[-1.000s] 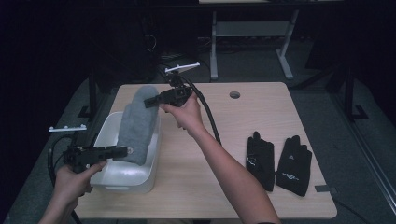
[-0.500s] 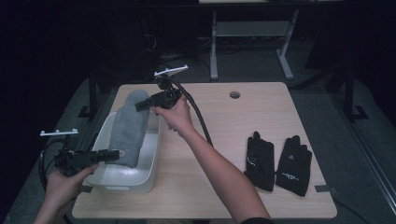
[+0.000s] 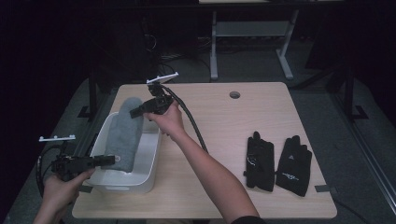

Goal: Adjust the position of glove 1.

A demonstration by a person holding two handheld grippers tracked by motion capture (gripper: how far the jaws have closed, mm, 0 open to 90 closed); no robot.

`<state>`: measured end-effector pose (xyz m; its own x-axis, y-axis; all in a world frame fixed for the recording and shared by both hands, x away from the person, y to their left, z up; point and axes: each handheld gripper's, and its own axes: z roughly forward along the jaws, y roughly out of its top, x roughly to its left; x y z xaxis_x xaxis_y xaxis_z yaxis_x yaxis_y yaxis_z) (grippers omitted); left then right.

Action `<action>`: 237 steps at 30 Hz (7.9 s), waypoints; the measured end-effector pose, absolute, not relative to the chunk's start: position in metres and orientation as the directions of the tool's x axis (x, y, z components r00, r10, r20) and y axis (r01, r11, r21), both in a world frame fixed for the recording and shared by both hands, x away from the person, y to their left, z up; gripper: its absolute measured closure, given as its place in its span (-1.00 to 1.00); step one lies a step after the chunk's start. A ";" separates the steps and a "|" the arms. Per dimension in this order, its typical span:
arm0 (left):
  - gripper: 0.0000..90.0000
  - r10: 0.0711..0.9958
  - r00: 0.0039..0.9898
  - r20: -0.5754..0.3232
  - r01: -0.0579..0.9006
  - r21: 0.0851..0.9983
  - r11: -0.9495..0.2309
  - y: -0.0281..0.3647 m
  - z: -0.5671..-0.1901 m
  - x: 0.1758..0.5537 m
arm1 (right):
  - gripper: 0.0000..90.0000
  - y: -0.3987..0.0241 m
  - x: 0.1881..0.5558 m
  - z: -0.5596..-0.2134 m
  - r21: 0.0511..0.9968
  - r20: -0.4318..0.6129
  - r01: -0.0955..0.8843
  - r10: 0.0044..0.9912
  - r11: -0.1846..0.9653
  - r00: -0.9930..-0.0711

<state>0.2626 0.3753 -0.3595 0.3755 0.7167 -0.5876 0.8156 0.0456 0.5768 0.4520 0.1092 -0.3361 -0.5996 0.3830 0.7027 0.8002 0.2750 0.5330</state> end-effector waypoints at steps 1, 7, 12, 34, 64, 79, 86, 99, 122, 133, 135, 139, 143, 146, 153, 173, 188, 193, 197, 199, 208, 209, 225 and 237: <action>0.05 0.717 0.378 -0.586 0.817 0.576 0.040 0.376 -0.361 0.262 | 0.61 0.110 0.452 -0.338 0.530 0.704 0.802 0.383 0.277 -0.598; 0.05 0.723 0.363 -0.589 0.828 0.560 0.041 0.377 -0.367 0.261 | 0.62 0.114 0.452 -0.348 0.514 0.709 0.808 0.387 0.289 -0.590; 0.05 0.727 0.354 -0.589 0.838 0.544 0.033 0.378 -0.371 0.259 | 0.62 0.116 0.451 -0.357 0.505 0.710 0.810 0.391 0.298 -0.586; 0.01 0.763 0.324 -0.559 0.871 0.492 -0.009 0.374 -0.389 0.256 | 0.63 0.121 0.443 -0.382 0.470 0.697 0.812 0.419 0.345 -0.582; -0.16 0.781 0.361 -0.509 0.827 0.562 -0.017 0.368 -0.374 0.255 | 0.38 0.132 0.445 -0.389 0.455 0.609 0.778 0.486 0.433 -0.627; -0.16 0.775 0.376 -0.508 0.808 0.589 -0.006 0.365 -0.367 0.256 | 0.27 0.110 0.457 -0.375 0.494 0.613 0.794 0.505 0.354 -0.607; -0.16 0.769 0.389 -0.508 0.799 0.601 -0.007 0.362 -0.362 0.257 | 0.26 0.098 0.460 -0.368 0.501 0.641 0.803 0.485 0.322 -0.594; -0.20 0.740 0.418 -0.526 0.774 0.633 0.012 0.357 -0.349 0.261 | 0.09 0.080 0.456 -0.361 0.515 0.706 0.808 0.394 0.285 -0.589; -0.33 0.711 0.468 -0.524 0.758 0.652 -0.018 0.322 -0.338 0.271 | 0.06 0.028 0.448 -0.347 0.550 0.718 0.800 0.354 0.239 -0.599; -0.34 0.698 0.495 -0.518 0.752 0.658 -0.044 0.306 -0.335 0.275 | 0.06 0.007 0.444 -0.346 0.558 0.718 0.801 0.358 0.218 -0.597; -0.34 0.695 0.499 -0.518 0.750 0.659 -0.047 0.302 -0.334 0.276 | 0.05 0.003 0.443 -0.346 0.561 0.718 0.801 0.359 0.210 -0.597; -0.34 0.687 0.516 -0.512 0.747 0.662 -0.068 0.294 -0.333 0.277 | 0.05 -0.004 0.441 -0.345 0.563 0.714 0.799 0.363 0.211 -0.598; -0.34 0.680 0.529 -0.508 0.745 0.661 -0.085 0.285 -0.333 0.278 | 0.04 -0.011 0.439 -0.344 0.567 0.713 0.798 0.363 0.205 -0.600; -0.34 0.677 0.538 -0.502 0.743 0.662 -0.099 0.280 -0.333 0.279 | 0.04 -0.017 0.437 -0.343 0.566 0.714 0.800 0.367 0.198 -0.596; -0.35 0.666 0.554 -0.500 0.742 0.659 -0.123 0.265 -0.333 0.280 | 0.03 -0.032 0.434 -0.344 0.567 0.717 0.803 0.370 0.184 -0.591; -0.36 0.618 0.612 -0.493 0.725 0.662 -0.190 0.219 -0.339 0.283 | 0.03 -0.085 0.419 -0.345 0.571 0.711 0.811 0.416 0.128 -0.567; -0.37 0.591 0.650 -0.477 0.703 0.673 -0.229 0.189 -0.340 0.278 | 0.02 -0.116 0.402 -0.348 0.565 0.708 0.818 0.446 0.106 -0.547; -0.37 0.580 0.665 -0.471 0.696 0.673 -0.252 0.177 -0.342 0.277 | 0.02 -0.125 0.397 -0.351 0.562 0.706 0.821 0.459 0.099 -0.539; -0.37 0.573 0.678 -0.462 0.688 0.674 -0.271 0.170 -0.341 0.277 | 0.02 -0.132 0.392 -0.353 0.560 0.706 0.823 0.468 0.091 -0.532; -0.37 0.569 0.679 -0.464 0.687 0.676 -0.268 0.167 -0.341 0.276 | 0.02 -0.136 0.391 -0.354 0.564 0.703 0.821 0.470 0.089 -0.533; -0.38 0.561 0.693 -0.452 0.679 0.670 -0.299 0.155 -0.344 0.279 | 0.02 -0.152 0.385 -0.354 0.564 0.700 0.823 0.484 0.076 -0.525; -0.38 0.559 0.694 -0.454 0.680 0.669 -0.300 0.152 -0.344 0.279 | 0.02 -0.154 0.384 -0.355 0.563 0.700 0.823 0.485 0.076 -0.524; -0.38 0.523 0.714 -0.466 0.675 0.657 -0.336 0.119 -0.354 0.286 | 0.02 -0.194 0.372 -0.362 0.557 0.692 0.829 0.521 0.055 -0.499; -0.38 0.504 0.725 -0.469 0.669 0.652 -0.357 0.095 -0.360 0.290 | 0.02 -0.233 0.359 -0.373 0.549 0.696 0.836 0.548 0.011 -0.464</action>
<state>0.2902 0.0947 -0.3603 0.7251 0.5044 -0.4688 0.6694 -0.3566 0.6517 0.3588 -0.2326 -0.3731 -0.4645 0.5476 0.6960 0.8357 0.0109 0.5491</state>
